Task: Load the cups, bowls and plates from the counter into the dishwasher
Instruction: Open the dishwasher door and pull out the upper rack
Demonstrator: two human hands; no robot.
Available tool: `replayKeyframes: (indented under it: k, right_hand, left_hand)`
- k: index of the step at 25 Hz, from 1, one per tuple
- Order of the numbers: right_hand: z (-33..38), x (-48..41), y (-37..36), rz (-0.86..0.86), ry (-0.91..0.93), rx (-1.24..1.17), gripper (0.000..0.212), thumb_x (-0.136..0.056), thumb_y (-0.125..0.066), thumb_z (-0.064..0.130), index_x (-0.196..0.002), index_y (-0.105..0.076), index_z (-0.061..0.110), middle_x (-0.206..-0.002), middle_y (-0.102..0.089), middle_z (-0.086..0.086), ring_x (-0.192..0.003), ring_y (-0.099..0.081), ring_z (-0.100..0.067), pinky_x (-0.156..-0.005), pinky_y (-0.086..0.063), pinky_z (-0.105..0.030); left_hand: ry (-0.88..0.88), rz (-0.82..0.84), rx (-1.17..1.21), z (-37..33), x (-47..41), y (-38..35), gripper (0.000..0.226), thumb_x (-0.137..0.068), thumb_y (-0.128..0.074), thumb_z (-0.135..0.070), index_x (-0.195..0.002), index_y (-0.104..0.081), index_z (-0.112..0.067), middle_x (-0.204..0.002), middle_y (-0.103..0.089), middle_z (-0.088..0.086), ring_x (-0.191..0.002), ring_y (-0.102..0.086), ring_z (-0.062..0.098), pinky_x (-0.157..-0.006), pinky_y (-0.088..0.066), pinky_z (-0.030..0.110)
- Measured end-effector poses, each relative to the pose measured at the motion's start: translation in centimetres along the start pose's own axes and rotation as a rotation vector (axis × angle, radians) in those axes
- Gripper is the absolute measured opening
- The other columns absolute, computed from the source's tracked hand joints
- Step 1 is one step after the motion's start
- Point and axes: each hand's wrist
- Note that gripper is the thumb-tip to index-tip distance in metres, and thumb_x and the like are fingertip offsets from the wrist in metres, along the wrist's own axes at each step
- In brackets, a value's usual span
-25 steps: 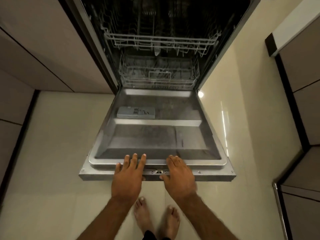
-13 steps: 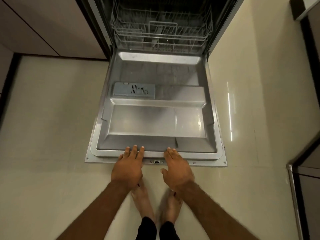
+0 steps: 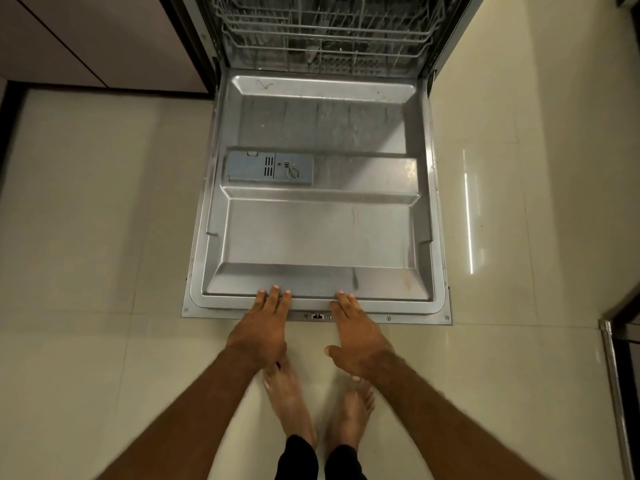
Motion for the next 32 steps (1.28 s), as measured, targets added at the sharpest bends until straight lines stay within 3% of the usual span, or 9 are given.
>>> replayKeyframes:
  k: [8, 13, 21, 32]
  right_hand:
    - [-0.2, -0.4, -0.1, 0.026, -0.001, 0.032, 0.094, -0.094, -0.06, 0.046, -0.161, 0.001, 0.019, -0.167, 0.018, 0.002, -0.154, 0.013, -0.02, -0.124, -0.007, -0.044]
    - [0.5, -0.9, 2.9, -0.057, -0.029, 0.026, 0.09, -0.097, -0.056, 0.041, -0.16, 0.004, 0.02, -0.168, 0.013, -0.001, -0.155, 0.009, -0.021, -0.124, -0.005, -0.046]
    - [5.0, -2.7, 17.4, -0.305, -0.03, 0.03, 0.088, -0.099, -0.055, 0.042, -0.16, 0.005, 0.02, -0.168, 0.016, -0.002, -0.155, 0.011, -0.022, -0.126, -0.005, -0.048]
    - [9.8, -4.0, 35.7, -0.544, 0.014, 0.092, 0.093, -0.096, -0.059, 0.041, -0.16, 0.006, 0.022, -0.168, 0.016, -0.002, -0.155, 0.012, -0.023, -0.125, -0.007, -0.052]
  left_hand:
    - [0.002, -0.021, -0.035, -0.1, -0.4, -0.1, 0.09, -0.098, -0.053, -0.024, -0.163, 0.009, -0.018, -0.172, 0.012, 0.007, -0.158, 0.009, 0.032, -0.127, -0.012, 0.045]
    - [0.006, -0.162, -0.071, -1.5, -0.6, 2.9, 0.078, -0.106, -0.038, -0.032, -0.162, 0.015, -0.018, -0.172, 0.011, 0.007, -0.158, 0.009, 0.028, -0.127, -0.004, 0.047]
    - [-0.045, -0.441, 0.004, -4.3, -0.6, 17.6, 0.079, -0.108, -0.033, -0.042, -0.159, 0.023, -0.02, -0.169, 0.02, 0.003, -0.157, 0.013, 0.025, -0.126, 0.004, 0.045]
    - [-0.144, -0.67, -0.086, -5.9, -0.7, 37.8, 0.081, -0.108, -0.032, -0.045, -0.158, 0.026, -0.021, -0.169, 0.021, 0.003, -0.156, 0.019, 0.023, -0.126, 0.008, 0.044]
Point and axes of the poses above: each hand's wrist, its own x-axis away from the middle knuckle, its own y-axis out of the back of the hand, z = x × y
